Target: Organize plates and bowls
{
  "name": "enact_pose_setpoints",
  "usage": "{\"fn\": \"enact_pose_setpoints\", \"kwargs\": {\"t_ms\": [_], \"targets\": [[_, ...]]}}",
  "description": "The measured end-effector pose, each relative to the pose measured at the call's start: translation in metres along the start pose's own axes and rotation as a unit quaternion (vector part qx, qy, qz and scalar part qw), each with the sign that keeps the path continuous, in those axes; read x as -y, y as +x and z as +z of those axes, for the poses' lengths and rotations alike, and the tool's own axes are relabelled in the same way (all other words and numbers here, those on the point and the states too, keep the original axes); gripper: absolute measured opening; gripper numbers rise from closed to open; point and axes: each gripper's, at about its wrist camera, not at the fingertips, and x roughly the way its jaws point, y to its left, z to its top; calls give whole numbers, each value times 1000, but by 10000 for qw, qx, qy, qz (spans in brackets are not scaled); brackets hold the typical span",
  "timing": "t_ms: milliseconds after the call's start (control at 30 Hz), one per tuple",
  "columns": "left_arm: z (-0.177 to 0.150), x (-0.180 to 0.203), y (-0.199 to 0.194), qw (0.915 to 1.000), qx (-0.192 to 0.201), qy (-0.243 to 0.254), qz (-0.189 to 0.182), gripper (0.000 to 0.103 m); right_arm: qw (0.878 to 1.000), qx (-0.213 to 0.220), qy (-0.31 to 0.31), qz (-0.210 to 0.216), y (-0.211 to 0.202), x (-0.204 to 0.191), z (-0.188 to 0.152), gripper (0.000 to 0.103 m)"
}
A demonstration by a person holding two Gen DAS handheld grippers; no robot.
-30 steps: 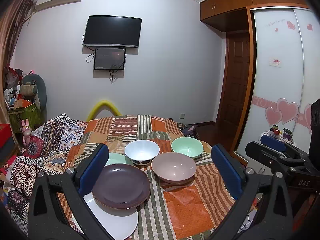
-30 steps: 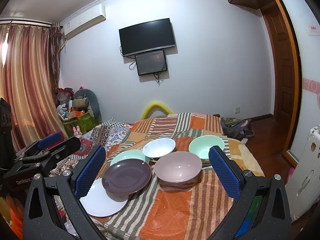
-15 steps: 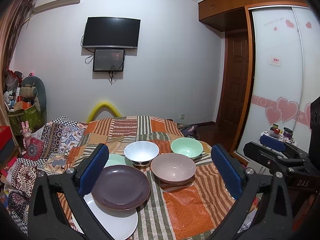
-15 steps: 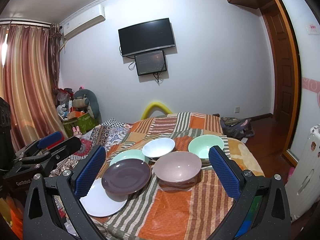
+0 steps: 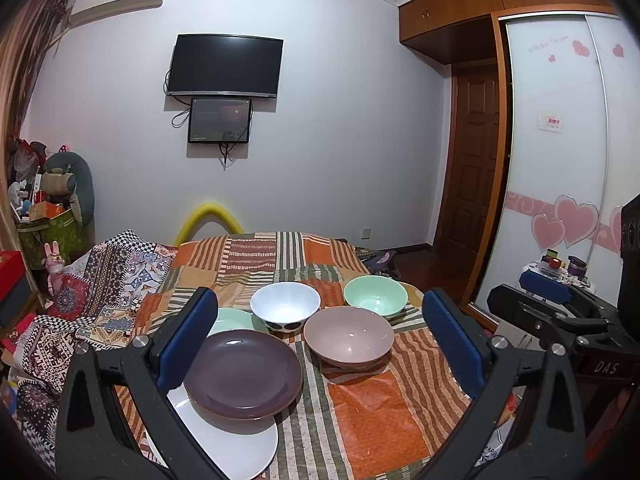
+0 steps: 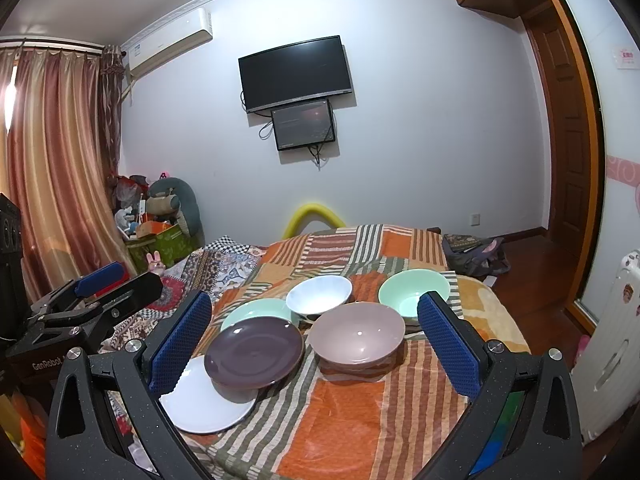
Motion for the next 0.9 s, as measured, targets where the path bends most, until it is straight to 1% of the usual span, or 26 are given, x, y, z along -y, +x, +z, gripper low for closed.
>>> {"fn": "enact_pose_setpoints", "kwargs": {"t_ms": [400,600,700,867,900], "targets": [[-2,-1,2,10000,-30,58,4,103,10000,-27,-35,37,4,-4,0,103],[-7,-3,11,9998,-158,107,-60,103,9999,-111,-26,52,14,-2,-3,103],[-10,-9,18,9997,-221,98,-68,103,9998,-163,-22,59,19,-3,-5,103],[-18,-28,36,9992,-390,-84,19,103,9992,-368,-52,136,35,-6,-14,102],[-20,-34,40,9990,-431,-118,72,102,9988,-463,-54,164,42,-7,-18,99]]}}
